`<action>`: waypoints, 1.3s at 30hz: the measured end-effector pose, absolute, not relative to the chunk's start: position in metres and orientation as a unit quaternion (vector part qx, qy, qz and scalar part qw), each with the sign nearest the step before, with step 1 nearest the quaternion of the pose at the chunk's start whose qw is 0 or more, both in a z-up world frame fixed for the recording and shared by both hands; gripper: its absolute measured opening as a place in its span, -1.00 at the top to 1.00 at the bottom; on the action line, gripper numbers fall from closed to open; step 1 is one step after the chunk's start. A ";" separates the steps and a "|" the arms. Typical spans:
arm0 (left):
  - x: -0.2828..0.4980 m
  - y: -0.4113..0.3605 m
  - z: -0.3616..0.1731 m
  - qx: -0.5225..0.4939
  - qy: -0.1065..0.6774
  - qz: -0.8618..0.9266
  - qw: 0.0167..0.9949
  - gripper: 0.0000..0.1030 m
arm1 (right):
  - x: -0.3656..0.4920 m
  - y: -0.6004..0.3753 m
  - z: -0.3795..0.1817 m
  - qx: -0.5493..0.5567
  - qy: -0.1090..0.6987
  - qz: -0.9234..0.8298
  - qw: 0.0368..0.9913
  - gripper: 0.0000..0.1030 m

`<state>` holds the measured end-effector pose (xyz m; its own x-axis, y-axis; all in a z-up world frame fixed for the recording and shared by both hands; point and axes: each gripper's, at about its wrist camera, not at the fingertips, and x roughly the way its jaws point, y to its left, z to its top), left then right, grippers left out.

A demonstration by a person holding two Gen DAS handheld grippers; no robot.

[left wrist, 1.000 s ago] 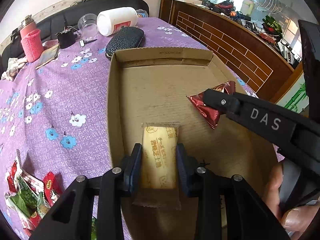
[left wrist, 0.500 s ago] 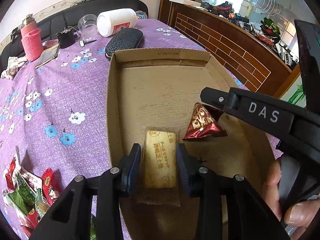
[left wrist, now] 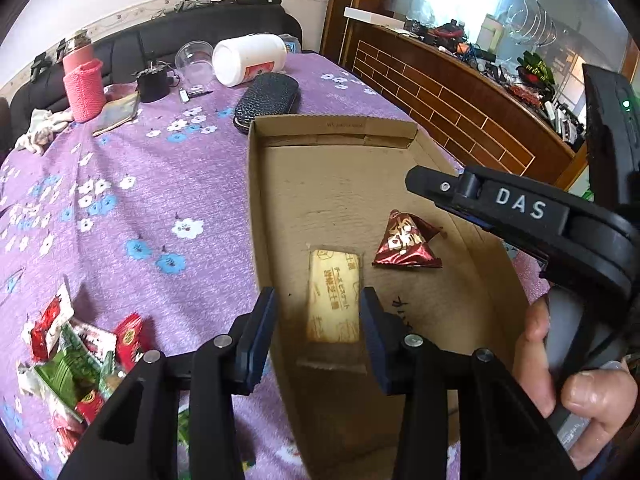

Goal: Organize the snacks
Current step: 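Move both grippers back over the snack pile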

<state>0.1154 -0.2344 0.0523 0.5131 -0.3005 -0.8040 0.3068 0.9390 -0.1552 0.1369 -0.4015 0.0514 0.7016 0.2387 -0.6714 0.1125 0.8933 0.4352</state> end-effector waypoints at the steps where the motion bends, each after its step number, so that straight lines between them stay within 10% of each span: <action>1: 0.112 -0.232 0.054 0.003 0.460 -0.173 0.871 0.20 | 0.136 -0.399 0.052 0.226 0.384 0.038 0.895 0.38; 39: 0.034 -0.022 0.087 -0.056 0.414 -0.030 0.908 0.11 | 0.061 -0.207 0.052 -0.024 0.355 0.304 0.884 0.15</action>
